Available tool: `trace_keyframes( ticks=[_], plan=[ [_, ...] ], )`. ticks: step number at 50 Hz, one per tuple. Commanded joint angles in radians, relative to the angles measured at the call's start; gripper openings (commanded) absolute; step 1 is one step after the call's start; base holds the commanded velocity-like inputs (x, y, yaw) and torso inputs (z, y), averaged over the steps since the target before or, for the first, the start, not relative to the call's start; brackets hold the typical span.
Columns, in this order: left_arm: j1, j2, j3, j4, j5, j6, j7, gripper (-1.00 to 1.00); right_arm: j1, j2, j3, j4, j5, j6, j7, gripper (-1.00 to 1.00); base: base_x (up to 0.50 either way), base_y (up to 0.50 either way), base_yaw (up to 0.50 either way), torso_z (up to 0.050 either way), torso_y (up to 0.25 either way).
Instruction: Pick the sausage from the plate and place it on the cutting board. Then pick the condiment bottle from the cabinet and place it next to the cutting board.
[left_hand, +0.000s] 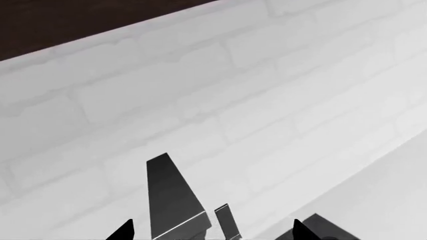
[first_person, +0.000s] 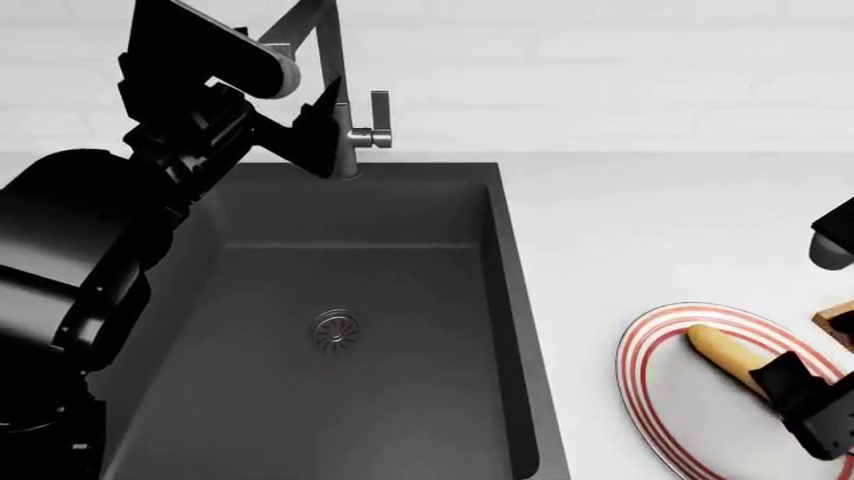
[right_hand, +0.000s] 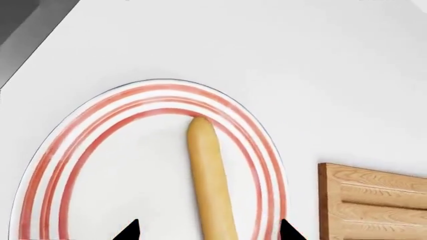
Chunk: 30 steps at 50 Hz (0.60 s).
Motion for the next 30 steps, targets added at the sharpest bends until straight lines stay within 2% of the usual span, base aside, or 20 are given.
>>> trace_keyframes(
  ticks=[1, 30],
  plan=[
    [0.005, -0.002, 0.001, -0.004, -0.001, 0.004, -0.002, 1.0, -0.031, -0.045, -0.029, 0.046, -0.064, -0.029, -0.03, 1.0, 0.0, 0.0, 0.0, 0.0, 0.0],
    [0.01, -0.007, 0.007, -0.009, -0.004, 0.011, -0.007, 1.0, -0.08, -0.056, -0.088, 0.075, -0.104, -0.059, -0.028, 1.0, 0.0, 0.0, 0.0, 0.0, 0.0]
  ],
)
